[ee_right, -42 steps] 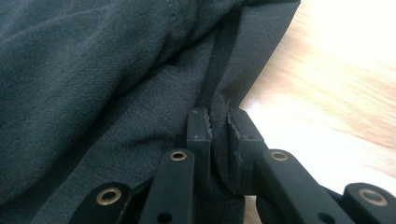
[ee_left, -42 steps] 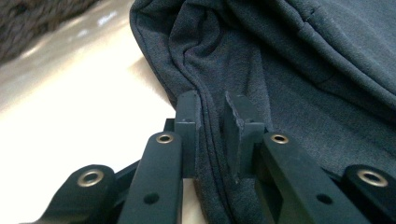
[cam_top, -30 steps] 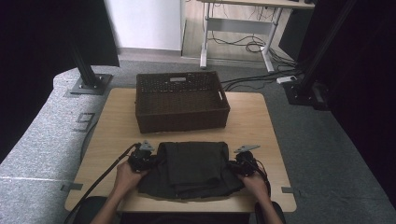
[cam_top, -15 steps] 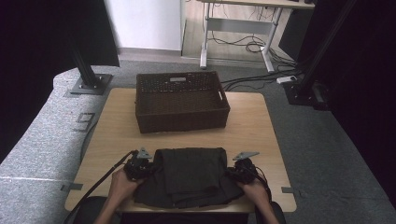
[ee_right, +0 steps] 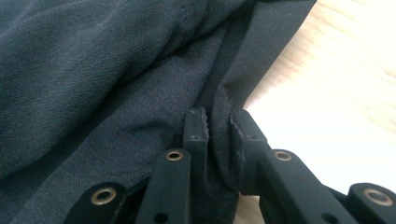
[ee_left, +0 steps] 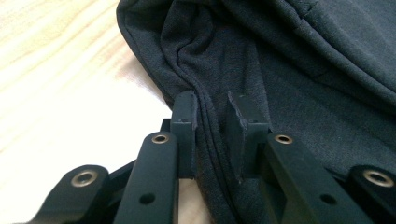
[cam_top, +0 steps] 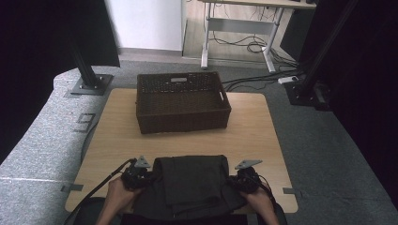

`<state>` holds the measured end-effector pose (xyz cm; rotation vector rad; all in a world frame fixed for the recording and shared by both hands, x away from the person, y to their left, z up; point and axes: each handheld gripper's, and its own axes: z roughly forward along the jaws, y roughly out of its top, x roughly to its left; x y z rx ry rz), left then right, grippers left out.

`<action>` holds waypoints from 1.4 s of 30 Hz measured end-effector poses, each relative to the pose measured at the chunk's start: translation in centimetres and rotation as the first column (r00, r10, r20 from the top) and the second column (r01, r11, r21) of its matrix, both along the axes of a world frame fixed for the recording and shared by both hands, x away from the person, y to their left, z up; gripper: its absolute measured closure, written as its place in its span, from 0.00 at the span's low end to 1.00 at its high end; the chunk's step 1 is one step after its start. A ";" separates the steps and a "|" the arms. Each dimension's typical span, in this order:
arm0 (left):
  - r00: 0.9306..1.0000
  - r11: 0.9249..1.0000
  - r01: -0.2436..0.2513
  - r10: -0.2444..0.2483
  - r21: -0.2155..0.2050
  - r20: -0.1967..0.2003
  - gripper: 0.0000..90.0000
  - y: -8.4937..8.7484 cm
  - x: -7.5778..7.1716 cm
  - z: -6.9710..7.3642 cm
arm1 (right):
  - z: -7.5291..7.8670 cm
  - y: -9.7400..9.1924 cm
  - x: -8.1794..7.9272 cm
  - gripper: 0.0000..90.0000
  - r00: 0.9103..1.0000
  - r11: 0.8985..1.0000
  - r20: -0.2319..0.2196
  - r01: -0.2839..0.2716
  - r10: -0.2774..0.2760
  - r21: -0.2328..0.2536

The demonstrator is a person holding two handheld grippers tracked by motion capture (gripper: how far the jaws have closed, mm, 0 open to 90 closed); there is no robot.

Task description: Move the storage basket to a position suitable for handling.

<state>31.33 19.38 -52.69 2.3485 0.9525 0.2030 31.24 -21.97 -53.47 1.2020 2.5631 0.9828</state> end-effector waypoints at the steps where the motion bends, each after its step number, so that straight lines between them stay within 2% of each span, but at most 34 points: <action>1: 1.000 1.000 0.000 0.000 0.000 0.000 0.81 0.0 0.0 0.0 | 0.0 0.0 0.0 0.85 1.000 1.000 0.000 0.000 0.000 0.000; 8: 1.000 1.000 0.017 -0.018 -0.019 -0.026 0.81 0.1 -0.8 0.0 | 0.0 -0.5 -1.2 0.85 1.000 1.000 -0.014 -0.007 0.007 0.009; 13: 0.999 0.999 0.028 -0.029 -0.024 -0.033 0.79 0.1 -0.7 0.0 | 0.0 -0.6 -1.4 0.84 1.000 1.000 -0.020 -0.008 0.008 0.009; 15: 0.999 0.999 0.031 -0.032 -0.019 -0.025 0.73 0.1 -0.6 0.0 | 0.1 -0.6 -1.2 0.80 1.000 1.000 -0.024 -0.010 0.010 0.000; 16: 0.999 1.000 0.026 -0.026 -0.014 -0.027 0.65 0.3 -0.4 0.1 | 0.3 -0.7 -1.1 0.74 1.000 1.000 -0.019 -0.005 0.005 -0.003; 17: 0.999 1.000 0.026 -0.026 -0.014 -0.027 0.61 0.3 -0.4 0.1 | 0.3 -0.7 -1.1 0.74 1.000 1.000 -0.019 -0.005 0.005 -0.003; 18: 0.999 1.000 0.019 -0.020 -0.015 -0.036 0.61 0.4 -0.1 0.1 | 0.4 -0.8 -1.0 0.72 1.000 1.000 -0.016 -0.004 0.004 -0.003; 21: 0.999 0.999 0.002 -0.004 -0.033 -0.048 0.52 0.7 0.5 0.1 | 0.9 -1.4 -0.6 0.67 1.000 1.000 -0.002 0.021 -0.021 0.007; 22: 0.999 0.999 -0.003 0.002 -0.044 -0.037 0.47 0.9 0.8 0.3 | 1.3 -1.6 -0.3 0.62 0.999 0.999 0.016 0.031 -0.031 0.008; 23: 0.999 0.999 -0.003 0.002 -0.044 -0.037 0.45 0.9 0.8 0.3 | 1.3 -1.6 -0.3 0.62 0.999 0.999 0.016 0.031 -0.031 0.008; 25: 1.000 0.998 -0.019 0.018 -0.058 -0.019 0.41 1.2 1.1 0.5 | 1.7 -1.7 0.0 0.56 0.998 0.999 0.034 0.043 -0.043 0.009; 26: 1.000 0.998 -0.026 0.025 -0.061 -0.010 0.34 1.3 1.3 0.7 | 2.1 -1.9 0.5 0.49 0.997 0.999 0.050 0.052 -0.053 0.009; 28: 0.999 0.997 -0.039 0.040 -0.060 0.022 0.31 1.6 1.6 1.0 | 2.2 -1.9 0.8 0.46 0.996 0.998 0.062 0.057 -0.058 0.010; 29: 0.997 0.997 -0.054 0.057 -0.059 0.048 0.26 2.0 2.0 1.3 | 2.6 -2.1 1.3 0.40 0.994 0.997 0.079 0.071 -0.071 0.009; 31: 0.996 0.997 -0.062 0.065 -0.057 0.056 0.22 2.1 2.1 1.3 | 2.7 -2.1 1.5 0.37 0.993 0.997 0.084 0.080 -0.080 0.009; 32: 0.995 0.997 -0.064 0.067 -0.053 0.073 0.20 2.3 2.4 1.4 | 2.8 -2.2 1.7 0.36 0.992 0.996 0.088 0.084 -0.085 0.009; 33: 0.994 0.997 -0.066 0.069 -0.044 0.088 0.16 2.4 2.6 1.5 | 3.2 -2.4 2.4 0.28 0.990 0.995 0.099 0.101 -0.101 0.000; 34: 0.991 0.997 -0.079 0.081 -0.026 0.107 0.16 2.6 3.0 1.4 | 3.3 -2.5 2.6 0.28 0.988 0.994 0.103 0.112 -0.111 -0.003; 37: 0.989 0.996 -0.093 0.093 -0.012 0.116 0.15 2.8 3.4 1.2 | 3.5 -2.7 3.1 0.24 0.987 0.993 0.109 0.120 -0.120 -0.001; 38: 0.989 0.995 -0.095 0.095 -0.007 0.116 0.12 2.9 3.6 1.0 | 3.5 -2.8 3.6 0.19 0.983 0.990 0.118 0.142 -0.141 -0.007; 40: 0.988 0.995 -0.099 0.097 0.018 0.120 0.09 3.0 4.1 0.7 | 3.3 -3.0 4.0 0.15 0.980 0.987 0.125 0.158 -0.156 -0.005; 42: 0.987 0.993 -0.108 0.103 0.039 0.121 0.07 3.1 4.4 0.4 | 3.2 -3.1 4.2 0.15 0.976 0.984 0.130 0.176 -0.173 -0.006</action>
